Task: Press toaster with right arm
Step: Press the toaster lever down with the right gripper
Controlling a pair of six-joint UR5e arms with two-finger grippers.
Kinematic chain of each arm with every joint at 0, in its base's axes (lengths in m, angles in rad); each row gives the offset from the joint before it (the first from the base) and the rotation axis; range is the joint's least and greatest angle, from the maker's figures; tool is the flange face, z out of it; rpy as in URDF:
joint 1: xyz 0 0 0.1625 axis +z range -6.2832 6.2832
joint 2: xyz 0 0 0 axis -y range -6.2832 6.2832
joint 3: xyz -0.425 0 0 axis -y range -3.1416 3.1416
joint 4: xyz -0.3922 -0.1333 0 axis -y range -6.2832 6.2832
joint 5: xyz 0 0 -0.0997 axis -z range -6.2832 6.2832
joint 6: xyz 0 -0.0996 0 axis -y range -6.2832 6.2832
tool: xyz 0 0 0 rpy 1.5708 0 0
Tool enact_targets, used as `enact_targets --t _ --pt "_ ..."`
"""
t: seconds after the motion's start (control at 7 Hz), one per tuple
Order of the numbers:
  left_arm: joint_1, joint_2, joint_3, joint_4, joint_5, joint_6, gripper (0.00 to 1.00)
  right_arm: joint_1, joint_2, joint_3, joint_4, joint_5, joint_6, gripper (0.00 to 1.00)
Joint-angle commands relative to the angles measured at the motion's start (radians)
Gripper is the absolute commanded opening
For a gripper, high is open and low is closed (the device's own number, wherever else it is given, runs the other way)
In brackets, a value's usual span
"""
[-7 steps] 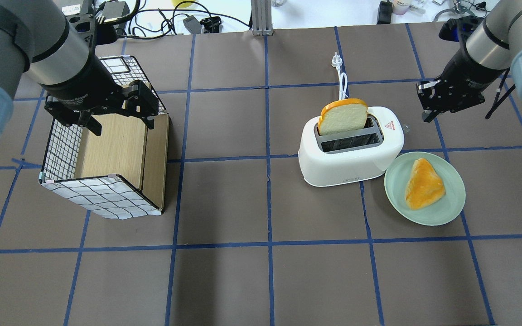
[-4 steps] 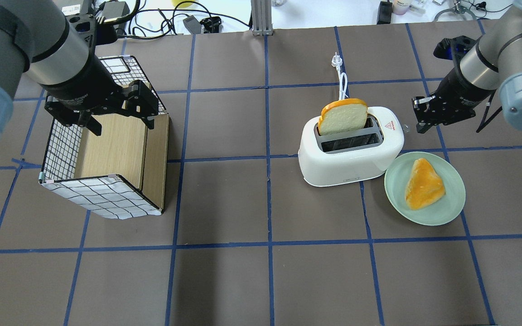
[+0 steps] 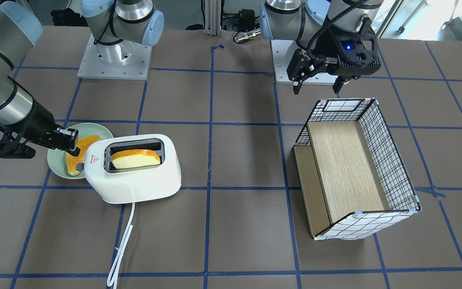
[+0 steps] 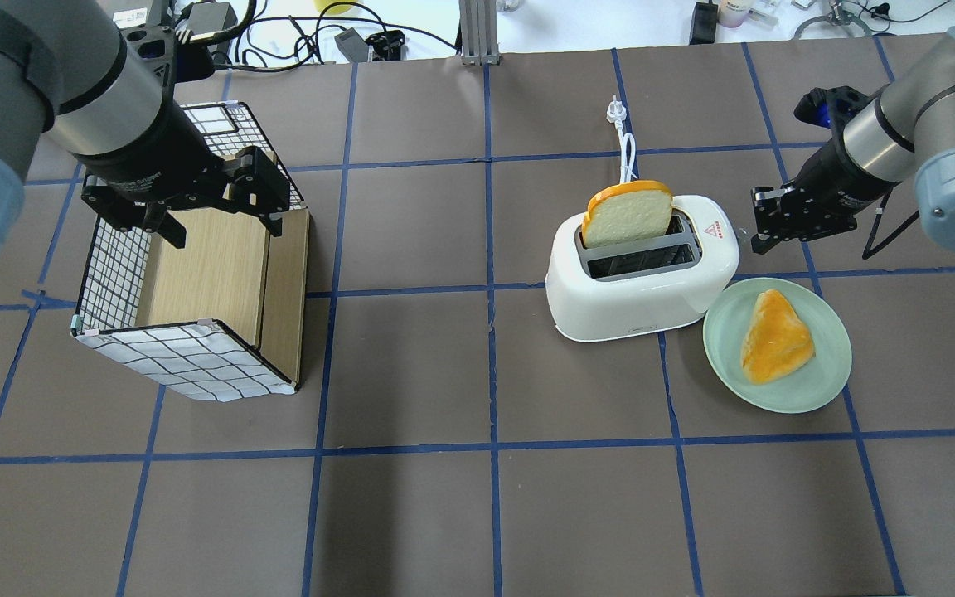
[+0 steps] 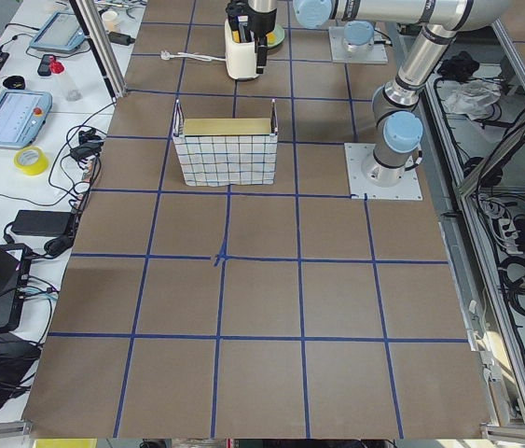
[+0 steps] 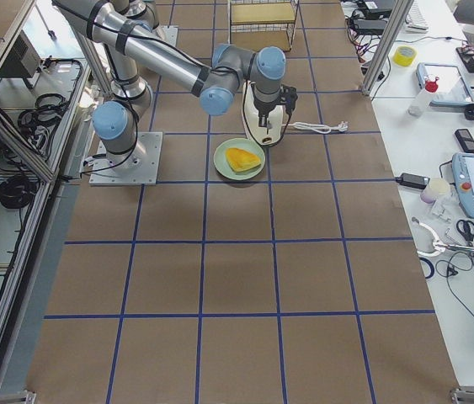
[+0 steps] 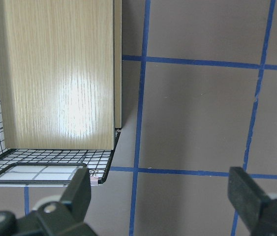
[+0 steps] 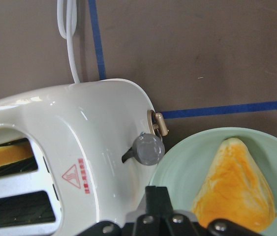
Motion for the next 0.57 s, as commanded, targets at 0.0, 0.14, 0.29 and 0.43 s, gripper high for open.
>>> enact_targets --t 0.0,0.14,0.29,0.43 --pt "0.000 0.000 -0.001 0.000 0.000 0.000 1.00 -0.001 0.013 0.012 -0.044 0.028 -0.001 0.00" --pt "0.000 0.000 0.001 0.000 0.000 0.000 1.00 -0.001 0.018 0.012 -0.045 0.032 -0.001 0.00" --pt "0.000 0.000 0.001 0.000 0.000 0.000 1.00 -0.001 0.021 0.014 -0.047 0.033 -0.001 0.00" --pt "0.000 0.000 -0.001 0.000 0.000 0.000 1.00 -0.001 0.038 0.012 -0.058 0.033 -0.001 0.00"
